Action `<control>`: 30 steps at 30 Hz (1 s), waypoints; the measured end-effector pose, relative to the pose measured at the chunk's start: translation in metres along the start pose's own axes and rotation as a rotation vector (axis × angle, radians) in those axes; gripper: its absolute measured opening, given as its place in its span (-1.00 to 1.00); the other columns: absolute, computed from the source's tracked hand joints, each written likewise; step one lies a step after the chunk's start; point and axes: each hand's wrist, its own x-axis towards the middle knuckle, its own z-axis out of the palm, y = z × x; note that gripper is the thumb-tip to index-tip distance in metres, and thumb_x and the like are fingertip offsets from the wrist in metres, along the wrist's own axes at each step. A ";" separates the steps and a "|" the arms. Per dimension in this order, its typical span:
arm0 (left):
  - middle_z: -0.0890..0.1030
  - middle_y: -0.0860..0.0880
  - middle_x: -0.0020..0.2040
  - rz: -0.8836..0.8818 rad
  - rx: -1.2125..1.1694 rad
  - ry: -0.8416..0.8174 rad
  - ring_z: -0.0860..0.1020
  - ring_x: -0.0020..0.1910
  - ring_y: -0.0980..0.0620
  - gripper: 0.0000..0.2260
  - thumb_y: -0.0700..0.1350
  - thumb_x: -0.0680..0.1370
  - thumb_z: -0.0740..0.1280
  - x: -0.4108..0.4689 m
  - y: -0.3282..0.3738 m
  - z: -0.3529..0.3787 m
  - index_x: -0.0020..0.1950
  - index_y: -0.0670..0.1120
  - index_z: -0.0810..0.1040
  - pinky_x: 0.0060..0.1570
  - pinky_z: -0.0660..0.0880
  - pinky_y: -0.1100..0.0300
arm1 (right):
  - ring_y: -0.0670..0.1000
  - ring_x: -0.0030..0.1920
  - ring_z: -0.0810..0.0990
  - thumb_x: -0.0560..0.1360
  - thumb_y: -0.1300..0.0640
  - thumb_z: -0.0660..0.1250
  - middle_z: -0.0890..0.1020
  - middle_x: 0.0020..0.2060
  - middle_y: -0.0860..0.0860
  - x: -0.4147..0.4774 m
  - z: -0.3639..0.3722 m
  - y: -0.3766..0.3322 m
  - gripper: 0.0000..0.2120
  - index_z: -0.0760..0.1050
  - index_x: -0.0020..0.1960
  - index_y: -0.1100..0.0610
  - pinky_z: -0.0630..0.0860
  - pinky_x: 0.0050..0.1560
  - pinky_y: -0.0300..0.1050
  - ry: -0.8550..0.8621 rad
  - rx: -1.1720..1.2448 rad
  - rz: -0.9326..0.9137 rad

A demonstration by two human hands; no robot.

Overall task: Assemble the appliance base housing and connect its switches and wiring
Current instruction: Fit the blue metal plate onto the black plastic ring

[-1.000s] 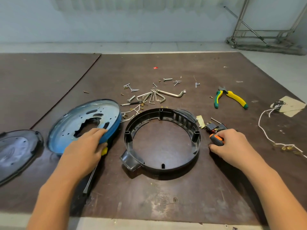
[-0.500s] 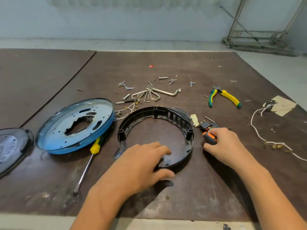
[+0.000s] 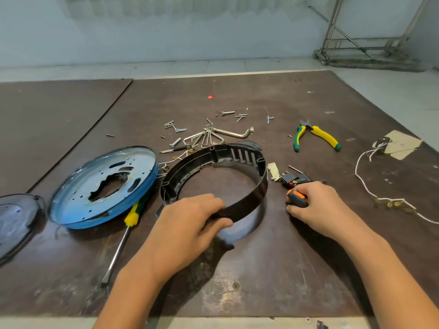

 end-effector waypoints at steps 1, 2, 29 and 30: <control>0.55 0.15 -0.16 0.002 -0.069 0.064 0.54 -0.15 0.18 -0.82 0.17 0.59 0.24 0.000 0.000 -0.001 -0.02 0.11 0.55 -0.20 0.51 0.11 | 0.00 -0.07 0.59 0.46 0.12 0.48 0.67 -0.12 -0.03 0.000 0.000 -0.001 -0.91 0.61 -0.08 -0.02 0.52 -0.03 -0.08 -0.005 0.002 0.000; 0.57 0.14 -0.17 -0.005 -0.161 0.138 0.55 -0.17 0.16 -0.84 0.13 0.59 0.26 0.000 0.001 -0.003 0.00 0.10 0.56 -0.22 0.51 0.14 | 0.00 -0.06 0.60 0.46 0.12 0.47 0.67 -0.12 -0.03 0.000 0.000 -0.001 -0.92 0.61 -0.08 -0.02 0.54 -0.01 -0.06 -0.007 0.008 0.001; 0.67 -0.11 -0.04 -0.420 -1.299 0.662 0.67 -0.13 0.06 -0.68 0.16 0.50 0.33 -0.004 -0.022 -0.025 0.05 -0.04 0.65 -0.32 0.58 0.22 | -0.05 -0.09 0.59 0.41 -0.02 0.55 0.65 -0.18 -0.10 -0.001 0.005 -0.009 -0.85 0.59 -0.15 -0.03 0.52 -0.03 -0.07 0.010 0.019 -0.019; 0.67 -0.11 -0.05 -0.416 -1.297 0.659 0.67 -0.14 0.07 -0.69 0.15 0.51 0.32 -0.003 -0.021 -0.025 0.05 -0.05 0.64 -0.34 0.57 0.22 | -0.05 -0.09 0.59 0.40 -0.03 0.56 0.65 -0.19 -0.09 -0.001 0.004 -0.009 -0.83 0.59 -0.15 -0.02 0.51 -0.04 -0.08 0.013 0.017 -0.016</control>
